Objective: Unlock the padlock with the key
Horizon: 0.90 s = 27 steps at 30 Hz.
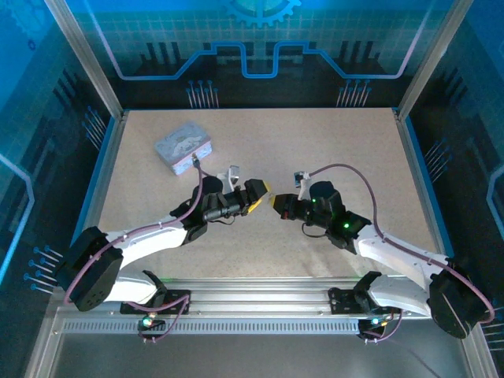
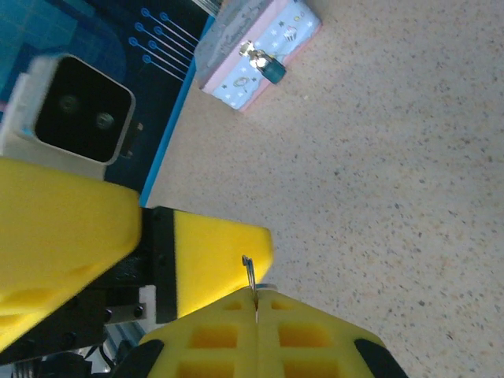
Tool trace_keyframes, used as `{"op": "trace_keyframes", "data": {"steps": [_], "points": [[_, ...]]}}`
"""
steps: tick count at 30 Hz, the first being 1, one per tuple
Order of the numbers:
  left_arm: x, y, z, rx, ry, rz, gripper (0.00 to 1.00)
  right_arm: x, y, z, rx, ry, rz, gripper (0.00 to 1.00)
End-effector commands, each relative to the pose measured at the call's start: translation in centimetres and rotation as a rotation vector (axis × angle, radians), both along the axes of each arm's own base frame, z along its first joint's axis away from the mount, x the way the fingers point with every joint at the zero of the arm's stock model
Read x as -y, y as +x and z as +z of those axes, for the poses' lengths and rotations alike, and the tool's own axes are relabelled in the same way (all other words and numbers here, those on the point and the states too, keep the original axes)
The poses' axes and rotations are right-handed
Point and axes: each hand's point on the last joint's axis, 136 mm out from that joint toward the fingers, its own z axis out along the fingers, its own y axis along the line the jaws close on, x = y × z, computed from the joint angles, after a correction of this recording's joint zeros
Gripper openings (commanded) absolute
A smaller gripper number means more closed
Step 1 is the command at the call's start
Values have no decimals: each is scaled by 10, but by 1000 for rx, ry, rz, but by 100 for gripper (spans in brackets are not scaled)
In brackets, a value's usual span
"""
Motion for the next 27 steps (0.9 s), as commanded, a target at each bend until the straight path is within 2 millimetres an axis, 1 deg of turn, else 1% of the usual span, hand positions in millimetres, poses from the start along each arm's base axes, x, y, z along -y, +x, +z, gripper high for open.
{"op": "trace_keyframes", "data": {"steps": [1, 2, 3, 5, 16, 21, 27], "points": [[-8, 0, -6, -124, -78, 90, 79, -11, -2, 14, 51, 36, 41, 0], [-9, 0, -6, -142, -92, 99, 80, -12, -1, 13, 47, 35, 42, 0], [-9, 0, -7, -157, -103, 103, 81, -14, 0, 18, 63, 50, 46, 0], [-7, 0, -7, -184, -140, 109, 81, -18, 2, 21, 71, 59, 55, 0], [3, 5, -3, -252, -299, 108, 83, -38, 4, 23, 66, 77, 106, 0], [5, 6, -10, -272, -313, 114, 83, -45, 3, 21, 62, 72, 122, 0], [3, 8, -9, -261, -325, 129, 82, -46, 0, 17, 46, 65, 130, 0]]}}
